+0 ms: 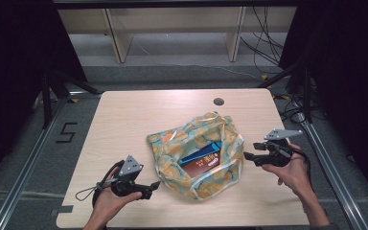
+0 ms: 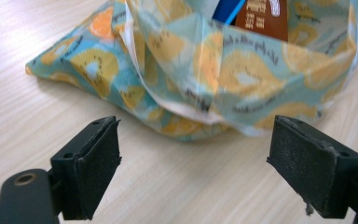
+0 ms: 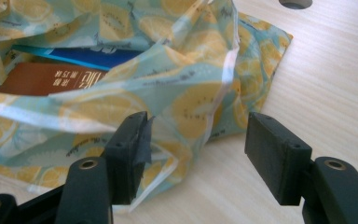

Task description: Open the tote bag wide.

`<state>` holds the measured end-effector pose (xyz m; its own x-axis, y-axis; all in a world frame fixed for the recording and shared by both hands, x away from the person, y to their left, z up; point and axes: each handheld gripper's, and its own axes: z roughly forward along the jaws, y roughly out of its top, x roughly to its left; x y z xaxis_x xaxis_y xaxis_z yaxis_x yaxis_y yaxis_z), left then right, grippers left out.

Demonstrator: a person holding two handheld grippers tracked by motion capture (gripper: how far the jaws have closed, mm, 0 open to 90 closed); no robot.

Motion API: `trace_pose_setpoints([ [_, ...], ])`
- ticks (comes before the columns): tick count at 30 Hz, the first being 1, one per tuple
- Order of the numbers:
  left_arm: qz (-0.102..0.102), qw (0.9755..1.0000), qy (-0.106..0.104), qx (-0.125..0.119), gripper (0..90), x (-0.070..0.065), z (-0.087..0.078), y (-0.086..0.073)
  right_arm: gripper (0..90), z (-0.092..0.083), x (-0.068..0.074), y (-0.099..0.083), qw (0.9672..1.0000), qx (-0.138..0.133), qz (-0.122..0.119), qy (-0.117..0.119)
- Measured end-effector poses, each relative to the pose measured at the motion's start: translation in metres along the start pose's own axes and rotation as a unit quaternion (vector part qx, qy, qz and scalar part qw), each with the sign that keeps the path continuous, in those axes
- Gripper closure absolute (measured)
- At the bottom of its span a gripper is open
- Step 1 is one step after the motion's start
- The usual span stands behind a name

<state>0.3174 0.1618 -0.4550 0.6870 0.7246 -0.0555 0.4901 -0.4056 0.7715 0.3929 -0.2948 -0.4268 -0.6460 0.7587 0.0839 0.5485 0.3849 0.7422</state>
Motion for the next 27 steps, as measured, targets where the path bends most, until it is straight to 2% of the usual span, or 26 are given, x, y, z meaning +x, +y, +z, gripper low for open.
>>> trace_pose_setpoints([
  [1,0.000,1.0000,0.001,0.000,15.3,0.000,-0.001,-0.004,40.6,-0.001,0.000,-0.002,1.0000,-0.004,0.002,0.000],
  [2,-0.003,1.0000,0.003,-0.001,15.3,0.000,-0.001,-0.006,40.5,-0.004,0.003,-0.005,0.9998,0.000,0.018,0.001],
  [4,-0.007,0.9999,0.008,-0.006,15.3,0.001,-0.001,-0.011,40.4,-0.005,0.003,-0.009,0.9999,0.000,0.016,-0.001],
  [6,-0.021,0.9997,0.010,-0.009,15.3,0.000,-0.001,-0.015,40.2,-0.005,0.004,-0.013,0.9998,-0.006,0.019,0.005],
  [7,-0.016,0.9998,0.010,-0.005,15.2,0.001,-0.002,-0.016,40.1,-0.006,0.002,-0.014,1.0000,-0.004,0.005,-0.001],
  [9,-0.018,0.9998,0.010,-0.006,15.3,0.000,-0.002,-0.020,39.8,-0.006,0.005,-0.018,0.9999,0.001,0.011,0.002],
  [10,-0.011,0.9999,0.010,-0.004,15.3,0.001,-0.001,-0.021,39.7,-0.006,0.006,-0.019,0.9999,-0.001,0.016,0.005],
  [11,-0.009,0.9999,0.011,-0.008,15.3,0.001,0.000,-0.023,39.7,-0.006,0.006,-0.021,1.0000,-0.003,0.009,-0.002],
  [12,-0.016,0.9998,0.010,-0.003,15.3,0.001,0.001,-0.025,39.6,-0.005,0.007,-0.022,0.9999,0.000,0.015,0.000],
  [13,-0.014,0.9998,0.013,-0.002,15.3,0.001,0.001,-0.026,39.4,-0.004,0.006,-0.023,1.0000,-0.003,0.006,-0.002],
  [14,-0.009,0.9999,0.012,-0.001,15.3,0.002,0.002,-0.027,38.7,-0.004,0.009,-0.026,0.9998,0.002,0.020,-0.003],
  [15,-0.002,0.9999,0.010,0.004,15.3,0.003,0.001,-0.028,38.3,-0.004,0.008,-0.027,1.0000,0.001,0.006,-0.001],
  [16,-0.014,0.9998,0.016,-0.005,15.3,0.001,0.002,-0.030,38.3,-0.004,0.011,-0.030,0.9999,0.002,0.011,-0.002],
  [17,-0.004,0.9999,0.013,-0.001,15.3,0.002,0.001,-0.031,38.2,-0.005,0.012,-0.032,0.9999,0.006,0.013,0.001],
  [18,-0.009,0.9998,0.017,-0.003,15.3,0.001,0.000,-0.032,38.0,-0.005,0.011,-0.034,1.0000,0.002,0.005,-0.002],
  [19,-0.006,0.9999,0.015,0.000,15.3,0.002,0.000,-0.033,38.0,-0.006,0.013,-0.037,1.0000,0.003,0.005,-0.004],
  [20,-0.019,0.9995,0.025,-0.002,15.3,0.001,0.000,-0.035,38.0,-0.006,0.013,-0.040,1.0000,-0.001,0.004,0.000],
  [21,-0.017,0.9997,0.019,-0.002,15.3,0.001,-0.001,-0.036,37.9,-0.006,0.016,-0.042,0.9998,-0.001,0.019,0.006],
  [22,-0.007,0.9997,0.023,-0.003,15.3,0.003,-0.001,-0.038,38.0,-0.007,0.017,-0.045,0.9999,0.001,0.011,-0.003],
  [23,-0.011,0.9997,0.023,0.000,15.3,0.003,-0.001,-0.039,38.0,-0.007,0.017,-0.047,1.0000,-0.001,0.005,-0.003],
  [24,-0.013,0.9997,0.022,0.002,15.3,0.003,-0.002,-0.040,38.0,-0.008,0.019,-0.050,0.9999,0.003,0.014,0.001],
  [25,-0.030,0.9992,0.025,-0.005,15.3,0.002,0.000,-0.042,38.0,-0.008,0.021,-0.053,0.9998,0.006,0.017,-0.001],
  [26,-0.023,0.9994,0.026,0.003,15.3,0.003,-0.002,-0.044,37.9,-0.008,0.020,-0.056,1.0000,0.004,0.004,-0.001],
  [27,-0.018,0.9995,0.025,-0.001,15.3,0.004,-0.001,-0.045,37.9,-0.008,0.024,-0.060,0.9998,0.007,0.020,-0.001],
])
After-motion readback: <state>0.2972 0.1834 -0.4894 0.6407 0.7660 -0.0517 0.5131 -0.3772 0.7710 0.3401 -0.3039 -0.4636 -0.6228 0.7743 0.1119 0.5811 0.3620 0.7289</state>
